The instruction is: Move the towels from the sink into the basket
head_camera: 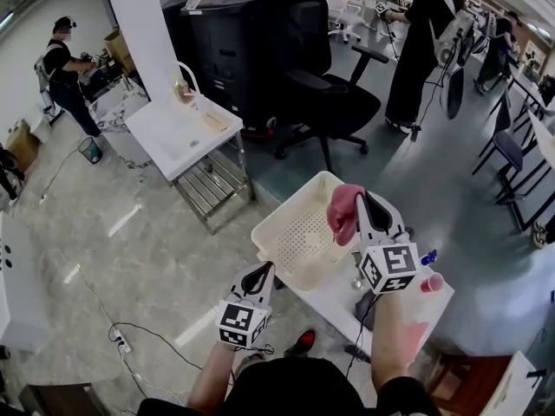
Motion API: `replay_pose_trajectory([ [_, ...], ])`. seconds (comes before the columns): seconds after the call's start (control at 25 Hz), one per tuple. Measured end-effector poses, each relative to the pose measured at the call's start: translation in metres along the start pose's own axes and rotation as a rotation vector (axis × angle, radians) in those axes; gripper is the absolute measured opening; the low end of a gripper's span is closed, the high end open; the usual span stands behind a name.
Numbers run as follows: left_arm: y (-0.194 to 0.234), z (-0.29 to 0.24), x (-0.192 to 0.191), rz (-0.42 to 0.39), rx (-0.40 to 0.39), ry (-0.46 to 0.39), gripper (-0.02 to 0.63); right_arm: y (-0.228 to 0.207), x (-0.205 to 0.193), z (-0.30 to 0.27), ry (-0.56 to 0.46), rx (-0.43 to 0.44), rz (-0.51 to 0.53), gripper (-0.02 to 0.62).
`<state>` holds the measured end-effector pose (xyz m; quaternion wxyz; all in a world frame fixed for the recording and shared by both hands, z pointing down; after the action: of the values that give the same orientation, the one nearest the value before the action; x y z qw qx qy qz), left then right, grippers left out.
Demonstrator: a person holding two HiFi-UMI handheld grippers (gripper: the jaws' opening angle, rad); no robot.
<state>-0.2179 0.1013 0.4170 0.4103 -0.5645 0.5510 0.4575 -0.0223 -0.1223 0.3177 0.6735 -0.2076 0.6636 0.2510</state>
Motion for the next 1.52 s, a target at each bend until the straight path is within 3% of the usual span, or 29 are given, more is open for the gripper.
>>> replay_pose_trajectory([
  [0.84,0.006,-0.015,-0.031,0.030,-0.035,0.093,0.008,0.017,-0.124,-0.004,0.255,-0.004,-0.152,0.044],
  [1.52,0.015,-0.028,-0.057,0.064,-0.065,0.161,0.008,0.029,-0.185,0.001,0.431,-0.023,-0.143,0.046],
])
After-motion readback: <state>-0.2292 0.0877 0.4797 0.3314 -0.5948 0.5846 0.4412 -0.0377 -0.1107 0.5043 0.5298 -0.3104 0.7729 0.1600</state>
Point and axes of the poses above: the fingertips, and each gripper's own axes: z backward along the fingers, y to its left, x out of its top, the point moved 10 cm from there along z, backward along the fingers, and after that the axes turned 1 degree about -x, right-handed, at the moved point
